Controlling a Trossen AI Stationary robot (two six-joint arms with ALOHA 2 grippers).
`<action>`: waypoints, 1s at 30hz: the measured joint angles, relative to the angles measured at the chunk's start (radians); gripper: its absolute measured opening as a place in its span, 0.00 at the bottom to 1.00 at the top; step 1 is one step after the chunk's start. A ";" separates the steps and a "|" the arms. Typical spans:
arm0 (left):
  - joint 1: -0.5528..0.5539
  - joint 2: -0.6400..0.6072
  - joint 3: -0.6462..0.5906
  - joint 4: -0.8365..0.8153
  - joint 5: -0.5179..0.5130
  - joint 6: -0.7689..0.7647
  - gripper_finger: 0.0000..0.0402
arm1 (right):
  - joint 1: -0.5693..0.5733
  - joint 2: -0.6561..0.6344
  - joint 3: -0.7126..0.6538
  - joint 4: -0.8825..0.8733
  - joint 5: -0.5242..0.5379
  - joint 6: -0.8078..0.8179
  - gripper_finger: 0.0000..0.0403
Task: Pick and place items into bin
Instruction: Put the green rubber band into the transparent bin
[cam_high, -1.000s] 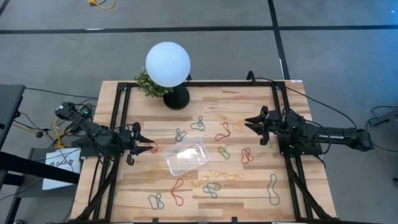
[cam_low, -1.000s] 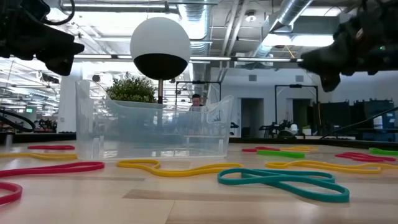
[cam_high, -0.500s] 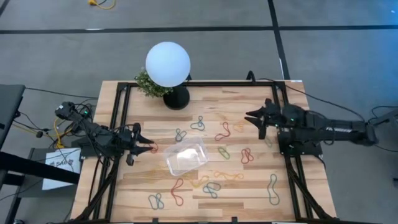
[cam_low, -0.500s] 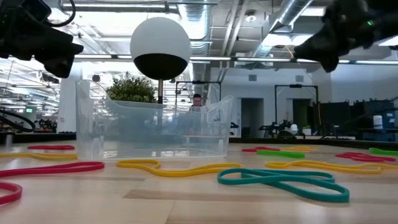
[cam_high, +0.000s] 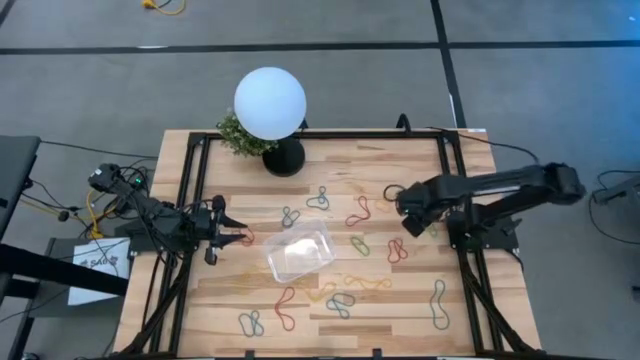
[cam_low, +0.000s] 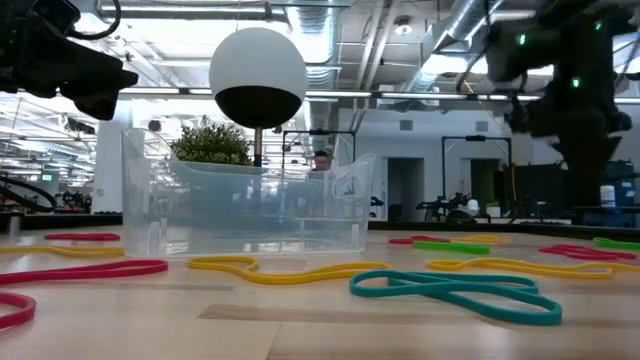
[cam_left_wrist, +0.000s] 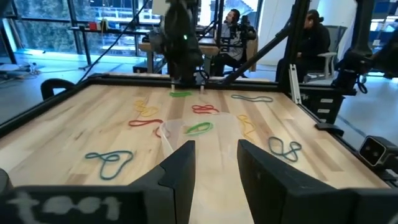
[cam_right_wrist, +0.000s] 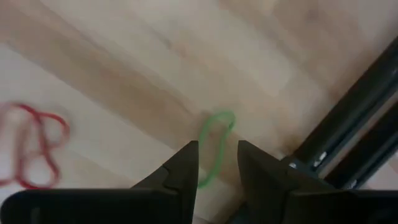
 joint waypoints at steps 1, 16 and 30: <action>0.000 0.000 0.000 0.000 -0.001 0.005 0.27 | 0.003 0.032 -0.002 0.008 -0.013 -0.008 0.27; 0.000 0.000 0.000 0.023 -0.014 0.015 0.27 | -0.128 0.223 -0.036 0.065 -0.043 -0.260 0.27; 0.000 0.000 0.000 -0.006 -0.005 -0.090 0.27 | -0.288 0.220 -0.126 0.194 -0.085 -0.275 0.25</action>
